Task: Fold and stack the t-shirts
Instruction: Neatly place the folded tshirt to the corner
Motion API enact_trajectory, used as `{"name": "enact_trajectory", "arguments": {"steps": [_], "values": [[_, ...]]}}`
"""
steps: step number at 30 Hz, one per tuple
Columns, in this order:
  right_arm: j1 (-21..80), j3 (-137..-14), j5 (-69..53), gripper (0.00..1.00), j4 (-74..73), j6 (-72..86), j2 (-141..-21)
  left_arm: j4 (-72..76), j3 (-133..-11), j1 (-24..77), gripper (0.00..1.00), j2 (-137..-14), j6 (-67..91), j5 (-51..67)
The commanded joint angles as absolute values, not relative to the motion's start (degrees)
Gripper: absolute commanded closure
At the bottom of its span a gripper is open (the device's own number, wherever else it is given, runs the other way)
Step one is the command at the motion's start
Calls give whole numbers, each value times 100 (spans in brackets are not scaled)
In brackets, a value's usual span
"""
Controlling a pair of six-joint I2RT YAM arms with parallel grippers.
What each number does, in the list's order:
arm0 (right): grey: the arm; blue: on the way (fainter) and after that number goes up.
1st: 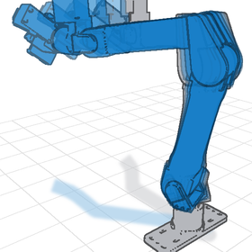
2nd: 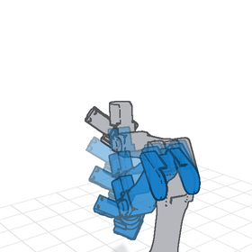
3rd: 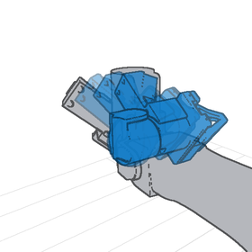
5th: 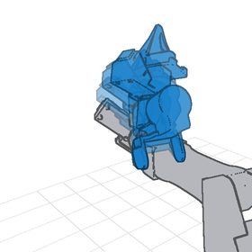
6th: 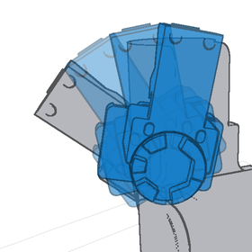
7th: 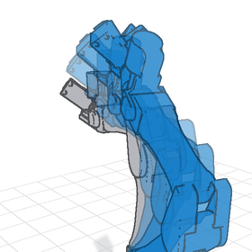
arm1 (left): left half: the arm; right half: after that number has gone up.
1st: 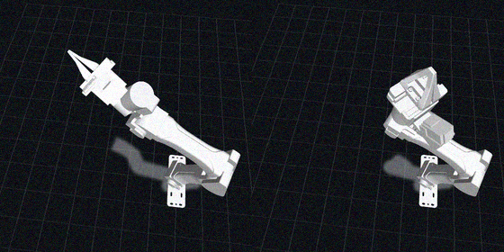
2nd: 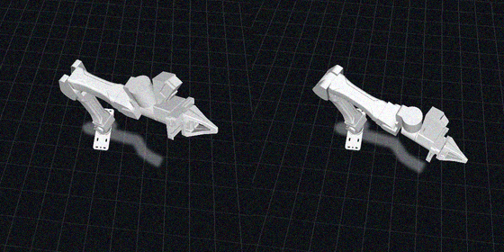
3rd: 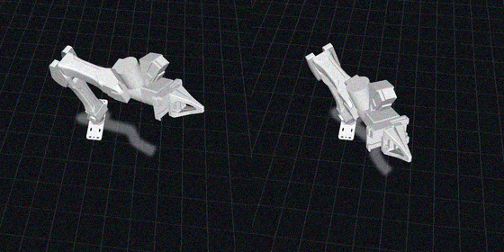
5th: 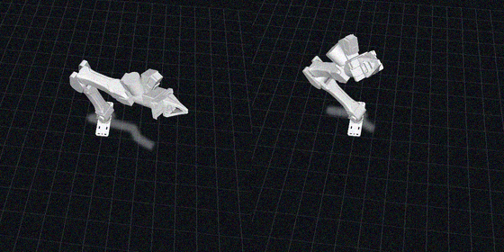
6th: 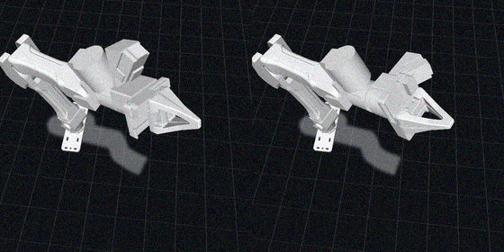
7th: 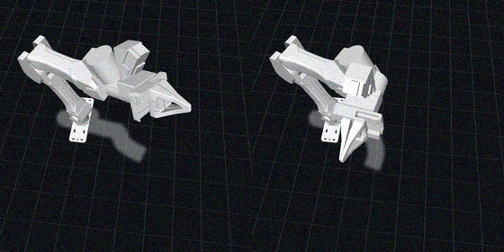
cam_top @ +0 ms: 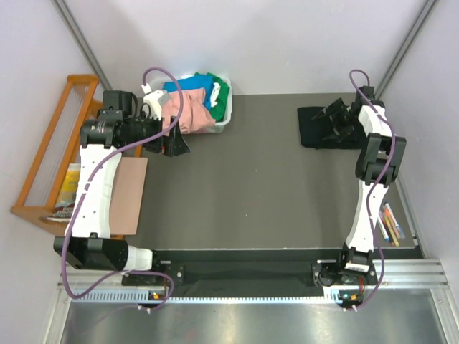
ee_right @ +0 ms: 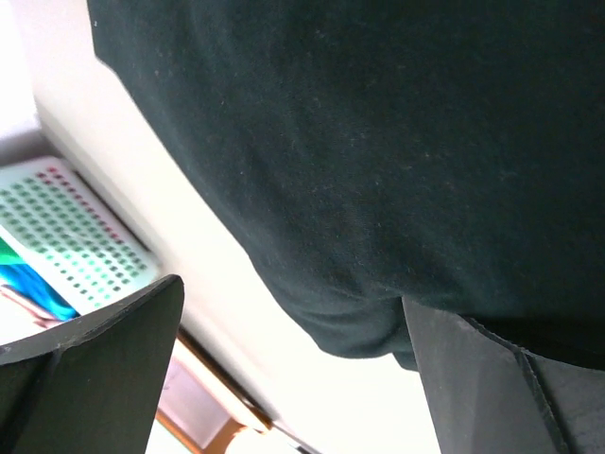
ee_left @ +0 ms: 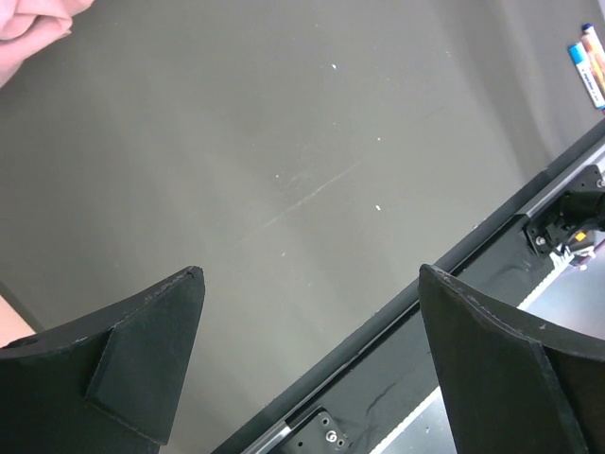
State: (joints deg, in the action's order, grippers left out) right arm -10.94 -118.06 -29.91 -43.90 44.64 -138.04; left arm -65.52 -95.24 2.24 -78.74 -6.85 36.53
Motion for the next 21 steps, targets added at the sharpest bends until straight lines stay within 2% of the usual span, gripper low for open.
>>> {"name": "enact_trajectory", "arguments": {"steps": [1,7,12,17,21], "values": [[-1292,-12673,-2417,0,-4104,4385,-14686,-6249,-9457,176,1,-7919,-809,3604],[-1599,-13341,-2478,0,-4069,4439,-15090,-6056,-8957,114,1,-8051,-870,3524],[-1591,-13658,-3048,0,-4069,4140,-15223,-5748,-8544,97,1,-8226,-879,3480],[-1267,-13149,-3128,0,-3718,3570,-14205,-5871,-8543,97,1,-8490,-940,3594],[-1038,-13140,-3638,0,-3718,3358,-13563,-5924,-8552,97,1,-8403,-958,3577]]}}
